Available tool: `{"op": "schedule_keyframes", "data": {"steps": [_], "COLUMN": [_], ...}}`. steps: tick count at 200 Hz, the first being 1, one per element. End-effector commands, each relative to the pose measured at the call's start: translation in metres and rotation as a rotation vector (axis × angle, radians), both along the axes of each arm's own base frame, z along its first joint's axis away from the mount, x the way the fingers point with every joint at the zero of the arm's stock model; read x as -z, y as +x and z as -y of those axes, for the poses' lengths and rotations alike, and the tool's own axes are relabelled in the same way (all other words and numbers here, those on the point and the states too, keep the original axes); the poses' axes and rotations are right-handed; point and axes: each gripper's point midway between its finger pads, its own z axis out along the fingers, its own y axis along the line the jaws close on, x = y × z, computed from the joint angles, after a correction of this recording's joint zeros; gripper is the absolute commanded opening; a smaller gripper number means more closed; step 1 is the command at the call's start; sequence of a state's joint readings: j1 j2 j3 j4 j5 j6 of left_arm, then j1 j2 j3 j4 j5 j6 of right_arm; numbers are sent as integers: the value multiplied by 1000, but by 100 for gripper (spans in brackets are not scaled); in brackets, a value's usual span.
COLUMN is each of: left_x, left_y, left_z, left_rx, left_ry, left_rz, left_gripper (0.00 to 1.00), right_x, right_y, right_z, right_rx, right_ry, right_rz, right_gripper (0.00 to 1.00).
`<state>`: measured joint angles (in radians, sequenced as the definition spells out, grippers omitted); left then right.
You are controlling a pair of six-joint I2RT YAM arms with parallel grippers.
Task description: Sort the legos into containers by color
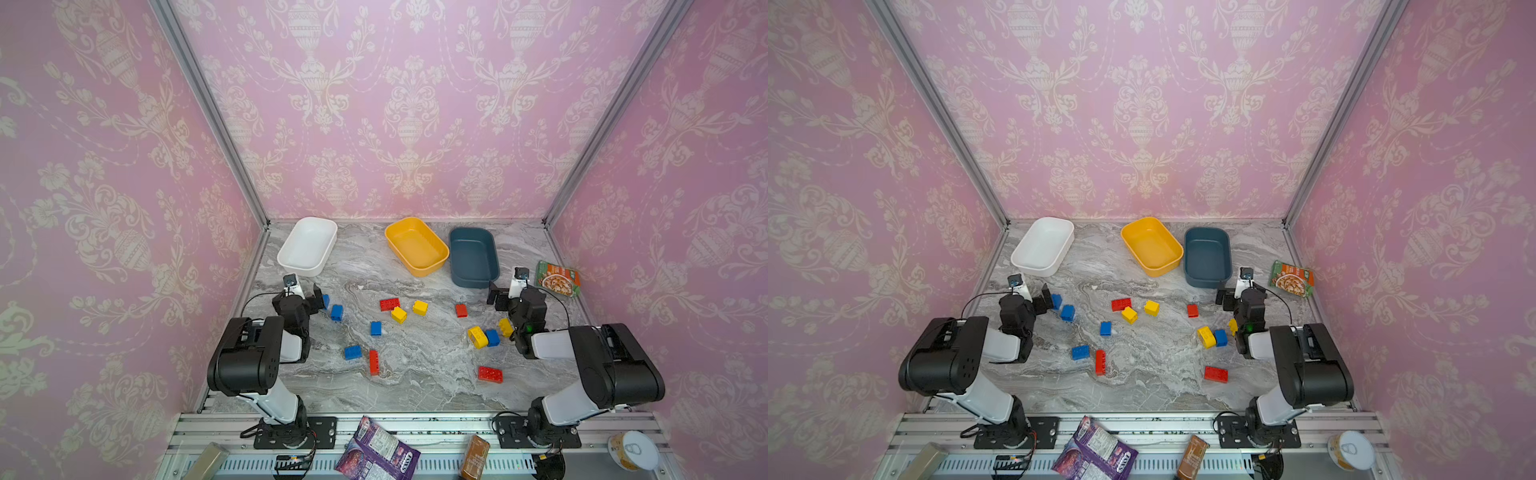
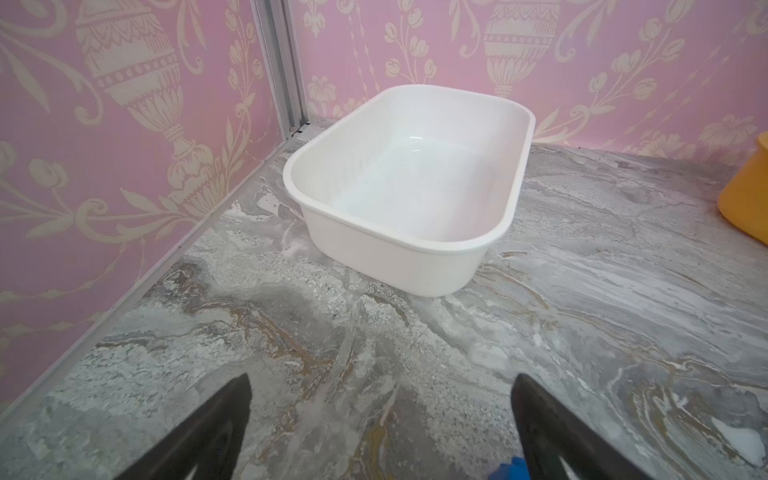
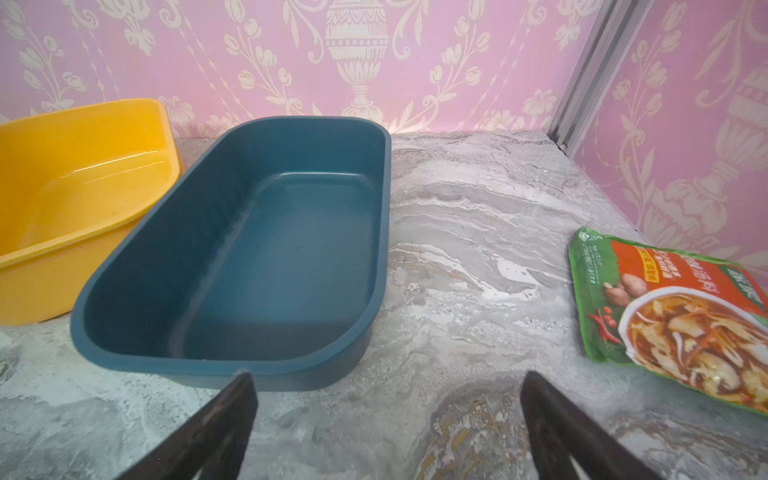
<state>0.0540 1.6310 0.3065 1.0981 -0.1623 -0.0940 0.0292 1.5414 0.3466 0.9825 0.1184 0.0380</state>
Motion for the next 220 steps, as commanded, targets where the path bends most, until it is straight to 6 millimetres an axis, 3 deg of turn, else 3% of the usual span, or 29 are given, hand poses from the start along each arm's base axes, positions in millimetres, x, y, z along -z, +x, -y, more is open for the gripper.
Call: {"op": "schedule_keyframes", "data": {"steps": [1, 109, 145, 220], "left_x": [1, 1, 6, 6], "left_y": [3, 3, 12, 13], "left_z": [4, 3, 28, 28], "left_rx": [22, 21, 173, 178], "left_ry": [19, 19, 17, 18], "left_rz": [-14, -15, -57, -55], "left_gripper": [99, 99, 99, 99], "right_x": [2, 2, 2, 2], "right_y": [0, 0, 0, 0], "right_z": [-2, -2, -1, -1], "right_rx": [-4, -4, -3, -3], "right_ry": [21, 20, 20, 21], "right_rz": [-5, -5, -6, -6], "right_gripper": [100, 100, 100, 100]}}
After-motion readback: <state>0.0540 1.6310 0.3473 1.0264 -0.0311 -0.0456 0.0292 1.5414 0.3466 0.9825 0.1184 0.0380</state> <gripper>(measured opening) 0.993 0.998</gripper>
